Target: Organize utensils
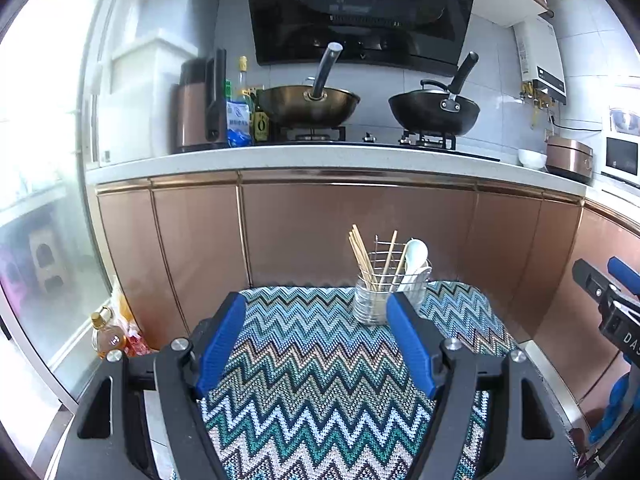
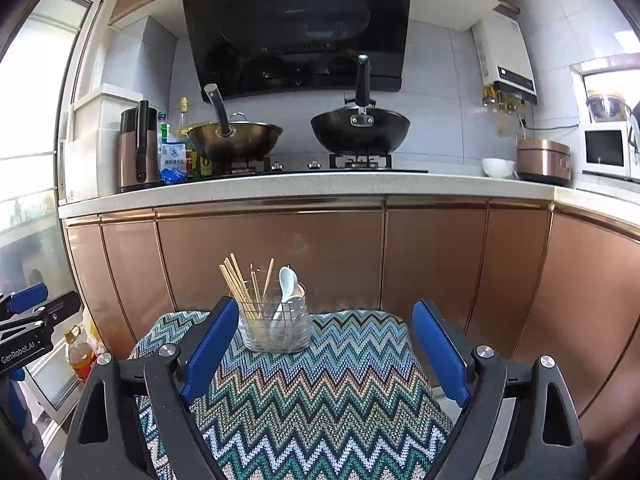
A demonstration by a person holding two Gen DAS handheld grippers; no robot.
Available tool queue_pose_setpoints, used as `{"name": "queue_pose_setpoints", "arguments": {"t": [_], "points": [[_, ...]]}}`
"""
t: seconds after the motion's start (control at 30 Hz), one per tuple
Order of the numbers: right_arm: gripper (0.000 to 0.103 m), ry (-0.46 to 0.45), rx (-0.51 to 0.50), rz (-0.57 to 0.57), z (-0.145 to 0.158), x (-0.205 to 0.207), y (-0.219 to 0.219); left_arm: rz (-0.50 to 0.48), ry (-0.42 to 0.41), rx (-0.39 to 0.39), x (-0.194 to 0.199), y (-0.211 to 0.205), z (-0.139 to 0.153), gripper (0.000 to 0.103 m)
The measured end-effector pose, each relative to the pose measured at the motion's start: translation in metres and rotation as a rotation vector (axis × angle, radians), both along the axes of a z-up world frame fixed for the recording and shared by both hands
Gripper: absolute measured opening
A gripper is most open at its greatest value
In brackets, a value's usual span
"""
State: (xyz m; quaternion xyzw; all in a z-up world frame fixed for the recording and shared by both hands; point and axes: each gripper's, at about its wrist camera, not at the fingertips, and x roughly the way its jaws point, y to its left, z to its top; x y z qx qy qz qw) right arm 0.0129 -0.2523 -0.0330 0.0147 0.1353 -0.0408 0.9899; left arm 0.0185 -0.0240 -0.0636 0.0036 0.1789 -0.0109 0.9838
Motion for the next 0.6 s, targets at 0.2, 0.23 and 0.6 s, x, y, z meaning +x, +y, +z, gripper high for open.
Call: {"name": "queue_pose_setpoints", "arguments": {"t": [0.2, 0.23, 0.6], "points": [[0.091, -0.047, -0.026, -0.004, 0.012, -0.010, 0.005, 0.026, -0.034, 0.020, -0.008, -0.002, 0.008, 0.071], [0.091, -0.053, -0.028, -0.005, 0.013, -0.011, 0.005, 0.029, -0.041, 0.019, -0.010, -0.002, 0.009, 0.071], [0.097, -0.093, -0.049, -0.005, 0.024, -0.019, 0.009, 0.048, -0.097, 0.028, -0.022, 0.004, 0.023, 0.072]]}}
